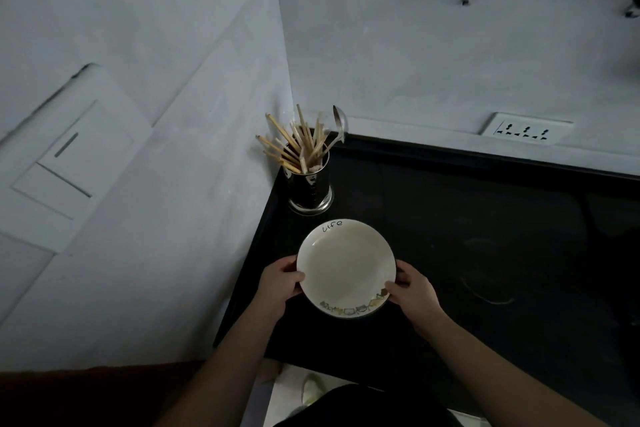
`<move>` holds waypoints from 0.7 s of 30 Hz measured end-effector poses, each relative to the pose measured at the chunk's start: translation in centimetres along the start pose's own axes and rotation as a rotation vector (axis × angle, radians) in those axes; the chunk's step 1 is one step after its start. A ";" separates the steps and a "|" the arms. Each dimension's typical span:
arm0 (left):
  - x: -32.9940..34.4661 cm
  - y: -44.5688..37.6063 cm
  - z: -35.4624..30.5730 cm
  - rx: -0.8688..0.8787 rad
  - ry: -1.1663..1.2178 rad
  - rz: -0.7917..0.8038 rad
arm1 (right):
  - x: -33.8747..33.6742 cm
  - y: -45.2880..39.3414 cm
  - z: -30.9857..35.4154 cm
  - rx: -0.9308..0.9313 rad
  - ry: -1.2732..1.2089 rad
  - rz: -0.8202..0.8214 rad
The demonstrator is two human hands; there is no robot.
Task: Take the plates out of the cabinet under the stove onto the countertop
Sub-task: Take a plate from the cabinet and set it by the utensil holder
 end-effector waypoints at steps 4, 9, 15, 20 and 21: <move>0.1 -0.4 -0.4 0.026 -0.079 0.009 | 0.1 -0.2 -0.5 0.012 0.022 -0.024; 0.3 -0.9 -0.7 0.085 -0.174 0.019 | 0.3 -0.1 -0.7 0.021 0.118 -0.033; 0.0 -2.0 -0.5 0.125 -0.283 0.004 | 0.4 0.3 -0.7 0.004 0.242 -0.029; -0.3 -2.1 -1.0 0.229 -0.335 -0.072 | 1.1 1.5 -1.9 0.027 0.230 -0.038; -0.4 -2.0 -1.1 0.246 -0.323 -0.088 | 1.2 1.8 -2.2 0.033 0.215 -0.050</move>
Point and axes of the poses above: each hand's wrist, its own y-axis away from the middle knuckle, its own x-axis out of the palm, z = x × y, the point moved 5 cm from there along -y, towards the middle knuckle, and after that the axes turned 4 degrees about -x, right-handed, at the moved point
